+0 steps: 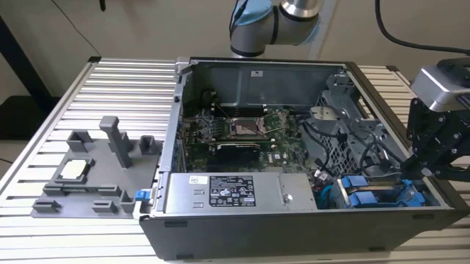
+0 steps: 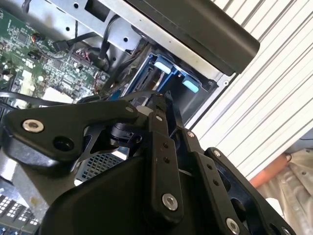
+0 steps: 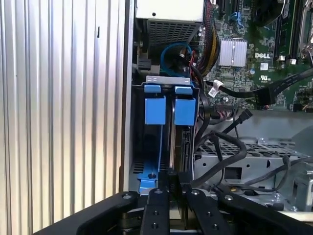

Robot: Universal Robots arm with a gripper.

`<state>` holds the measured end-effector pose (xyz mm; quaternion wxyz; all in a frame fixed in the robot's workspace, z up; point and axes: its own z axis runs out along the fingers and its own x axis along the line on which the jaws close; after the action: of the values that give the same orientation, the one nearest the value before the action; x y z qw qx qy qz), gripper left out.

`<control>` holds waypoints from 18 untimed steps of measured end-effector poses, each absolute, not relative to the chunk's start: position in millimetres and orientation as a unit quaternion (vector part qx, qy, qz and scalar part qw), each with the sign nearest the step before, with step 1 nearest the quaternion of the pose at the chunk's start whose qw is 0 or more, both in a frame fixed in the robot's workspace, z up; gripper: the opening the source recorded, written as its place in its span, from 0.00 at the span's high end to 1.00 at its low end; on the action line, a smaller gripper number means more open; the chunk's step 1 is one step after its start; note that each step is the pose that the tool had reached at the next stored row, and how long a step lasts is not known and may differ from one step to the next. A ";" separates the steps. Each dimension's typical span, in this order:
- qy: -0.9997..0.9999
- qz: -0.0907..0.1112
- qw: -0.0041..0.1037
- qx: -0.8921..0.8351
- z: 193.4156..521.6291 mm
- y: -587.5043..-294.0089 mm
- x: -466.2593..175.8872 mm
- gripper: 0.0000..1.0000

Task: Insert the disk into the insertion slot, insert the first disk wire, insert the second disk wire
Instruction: 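Insert the first disk wire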

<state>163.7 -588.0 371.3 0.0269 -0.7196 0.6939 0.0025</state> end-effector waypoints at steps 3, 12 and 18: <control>0.694 0.004 0.028 -0.720 367.6 -585.3 163.2 0.81; 0.691 0.015 0.040 -0.722 358.3 -578.1 163.3 0.81; 0.685 0.019 0.039 -0.727 354.8 -578.1 164.3 0.81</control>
<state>164.3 -578.1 354.8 0.0393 -0.7275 0.6847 0.0187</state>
